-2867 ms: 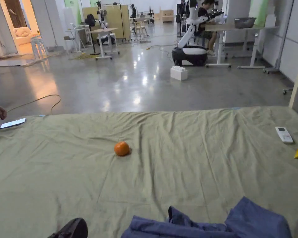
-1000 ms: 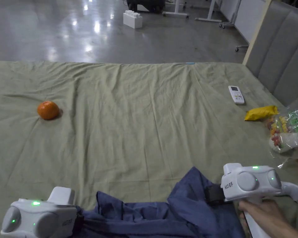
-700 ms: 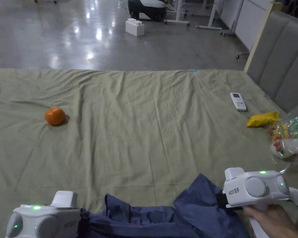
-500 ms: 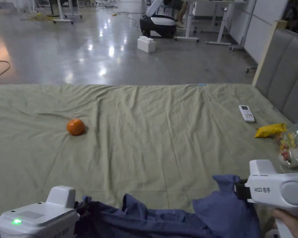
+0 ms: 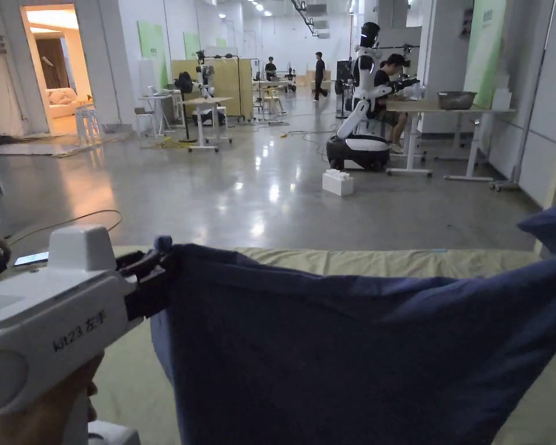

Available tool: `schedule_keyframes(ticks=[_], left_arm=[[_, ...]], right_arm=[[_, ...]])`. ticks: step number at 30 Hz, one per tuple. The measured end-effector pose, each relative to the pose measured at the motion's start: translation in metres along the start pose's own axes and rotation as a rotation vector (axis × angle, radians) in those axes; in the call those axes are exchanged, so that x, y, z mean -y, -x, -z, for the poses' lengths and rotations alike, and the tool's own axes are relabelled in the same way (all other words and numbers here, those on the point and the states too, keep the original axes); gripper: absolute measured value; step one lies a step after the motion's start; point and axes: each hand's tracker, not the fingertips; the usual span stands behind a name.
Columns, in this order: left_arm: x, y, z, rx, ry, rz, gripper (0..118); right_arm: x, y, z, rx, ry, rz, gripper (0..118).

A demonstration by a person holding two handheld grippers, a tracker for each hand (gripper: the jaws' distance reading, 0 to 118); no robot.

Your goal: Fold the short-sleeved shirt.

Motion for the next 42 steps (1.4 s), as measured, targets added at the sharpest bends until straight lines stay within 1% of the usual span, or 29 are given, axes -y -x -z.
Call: schedule_keyframes(ticks=[2,3,4,6,7,8,9,10,14,16,18,20,24,29,32,35,36,38,42], left_arm=[[-0.024,0.002,-0.006,-0.035,-0.056,0.001,11],[-0.032,0.003,-0.009,-0.026,-0.051,-0.005,11],[-0.043,0.004,-0.01,-0.046,-0.073,-0.001,11],[-0.061,0.01,-0.011,-0.054,-0.089,-0.001,11],[-0.072,0.012,-0.012,-0.058,-0.111,-0.014,11],[-0.082,0.013,-0.012,-0.06,-0.111,-0.012,11],[-0.089,0.019,-0.011,-0.072,-0.125,-0.012,11],[-0.097,0.022,-0.01,-0.091,-0.159,-0.018,11],[-0.121,0.025,-0.012,-0.125,-0.185,-0.03,11],[-0.127,0.028,-0.012,-0.141,-0.203,-0.055,11],[-0.131,0.037,-0.007,-0.138,-0.209,-0.048,11],[-0.136,0.039,-0.003,-0.138,-0.214,-0.055,11],[-0.14,0.035,0.008,-0.148,-0.209,-0.025,11],[-0.145,0.045,0.036,-0.158,-0.185,0.011,11],[-0.146,0.046,0.056,-0.162,-0.176,0.01,11],[-0.144,0.037,0.074,-0.167,-0.148,0.019,11],[-0.144,0.037,0.082,-0.169,-0.14,0.023,11],[-0.144,0.041,0.109,-0.18,-0.137,0.026,11],[-0.149,0.041,0.142,-0.207,-0.14,0.032,11]], right_arm=[[-0.023,0.005,-0.008,-0.001,-0.057,-0.026,2],[-0.032,0.009,-0.01,0.004,-0.064,-0.036,2],[-0.043,0.014,-0.016,0.025,-0.1,-0.052,2],[-0.066,0.022,-0.02,0.036,-0.159,-0.11,2],[-0.076,0.024,-0.021,0.046,-0.176,-0.09,2],[-0.089,0.026,-0.018,0.033,-0.199,-0.094,2],[-0.097,0.027,-0.018,0.034,-0.199,-0.08,2],[-0.108,0.029,-0.017,0.044,-0.216,-0.077,2],[-0.128,0.035,-0.021,0.08,-0.267,-0.069,2],[-0.131,0.038,-0.023,0.073,-0.28,-0.076,2],[-0.136,0.041,-0.023,0.074,-0.285,-0.083,2],[-0.143,0.045,-0.025,0.089,-0.297,-0.104,2],[-0.157,0.05,-0.023,0.096,-0.327,-0.106,2],[-0.167,0.057,-0.019,0.109,-0.36,-0.141,2],[-0.169,0.061,-0.008,0.123,-0.363,-0.162,2],[-0.173,0.062,0.013,0.165,-0.381,-0.189,2],[-0.175,0.065,0.027,0.145,-0.369,-0.187,2],[-0.178,0.066,0.048,0.145,-0.363,-0.181,2],[-0.186,0.067,0.085,0.161,-0.352,-0.161,2]])
